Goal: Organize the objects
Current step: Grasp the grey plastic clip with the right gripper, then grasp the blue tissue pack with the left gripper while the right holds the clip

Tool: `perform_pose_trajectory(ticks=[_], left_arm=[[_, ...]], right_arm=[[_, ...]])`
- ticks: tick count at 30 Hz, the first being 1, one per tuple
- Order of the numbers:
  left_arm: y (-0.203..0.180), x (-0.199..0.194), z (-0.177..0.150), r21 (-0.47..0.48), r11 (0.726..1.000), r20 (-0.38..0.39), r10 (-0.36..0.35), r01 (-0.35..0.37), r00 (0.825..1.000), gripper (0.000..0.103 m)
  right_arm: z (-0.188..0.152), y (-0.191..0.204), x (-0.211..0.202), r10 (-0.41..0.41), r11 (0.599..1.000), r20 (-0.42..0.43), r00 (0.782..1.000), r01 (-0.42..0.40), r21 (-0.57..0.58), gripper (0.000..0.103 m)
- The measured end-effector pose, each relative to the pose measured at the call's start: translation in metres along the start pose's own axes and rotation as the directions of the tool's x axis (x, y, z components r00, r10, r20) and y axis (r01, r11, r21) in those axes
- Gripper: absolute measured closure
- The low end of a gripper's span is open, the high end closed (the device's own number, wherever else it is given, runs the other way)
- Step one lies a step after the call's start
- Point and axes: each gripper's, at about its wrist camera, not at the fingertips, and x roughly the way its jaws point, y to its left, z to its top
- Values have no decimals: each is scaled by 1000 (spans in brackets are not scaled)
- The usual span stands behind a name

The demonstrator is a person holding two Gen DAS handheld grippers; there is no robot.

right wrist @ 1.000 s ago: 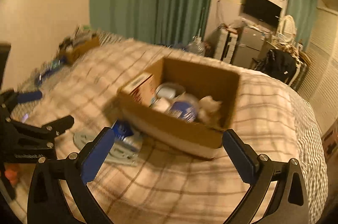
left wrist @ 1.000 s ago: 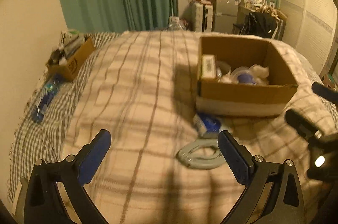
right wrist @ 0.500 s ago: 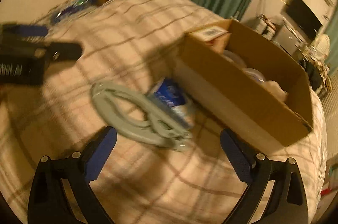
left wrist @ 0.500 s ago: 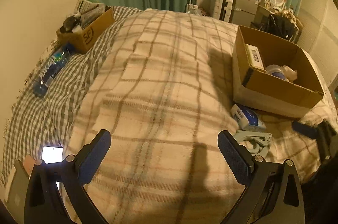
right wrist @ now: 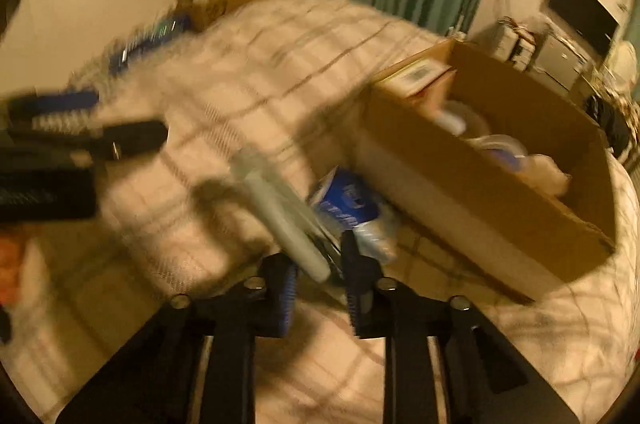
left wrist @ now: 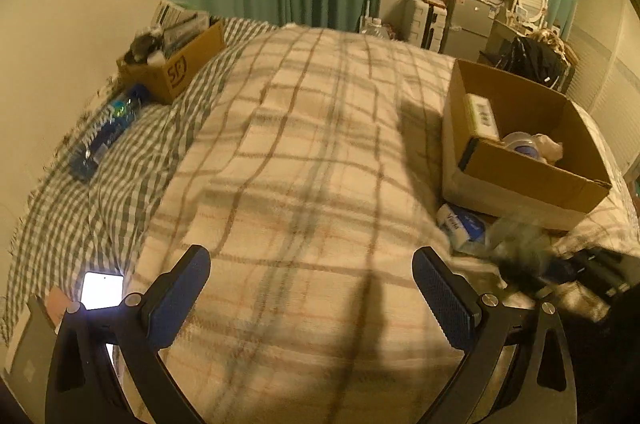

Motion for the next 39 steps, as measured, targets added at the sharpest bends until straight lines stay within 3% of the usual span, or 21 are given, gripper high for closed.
perform_pose_trajectory(ticks=[6, 10, 12, 18, 27, 28, 30, 39], left_arm=[[-49, -6, 5, 89, 994, 21, -59, 57, 998, 0], [-94, 2, 4, 179, 977, -14, -112, 112, 994, 0], [-112, 11, 2, 190, 973, -42, -123, 128, 992, 0], [-153, 47, -12, 275, 959, -100, -46, 72, 994, 0], [-165, 94, -6, 226, 973, -159, -10, 47, 987, 2], [-168, 100, -4, 228, 973, -174, -5, 45, 985, 5], [-170, 112, -4, 238, 970, -218, 10, 44, 976, 27], [-153, 58, -22, 207, 966, -165, -122, 155, 979, 27]], right_arm=[[0, -55, -65, -78, 988, 103, 992, 63, 139, 95], [-3, -86, -88, -136, 971, 124, 983, 108, 212, 95], [-5, -95, -88, -151, 965, 118, 981, 121, 231, 95], [-23, -112, -57, -132, 954, 49, 990, 113, 278, 95], [-30, -122, -46, -83, 944, 35, 996, 68, 323, 95], [-30, -122, -46, -84, 944, 35, 996, 69, 322, 95], [-30, -120, -46, -89, 944, 35, 995, 74, 320, 95], [-31, -114, -54, -122, 946, 58, 991, 99, 309, 95]])
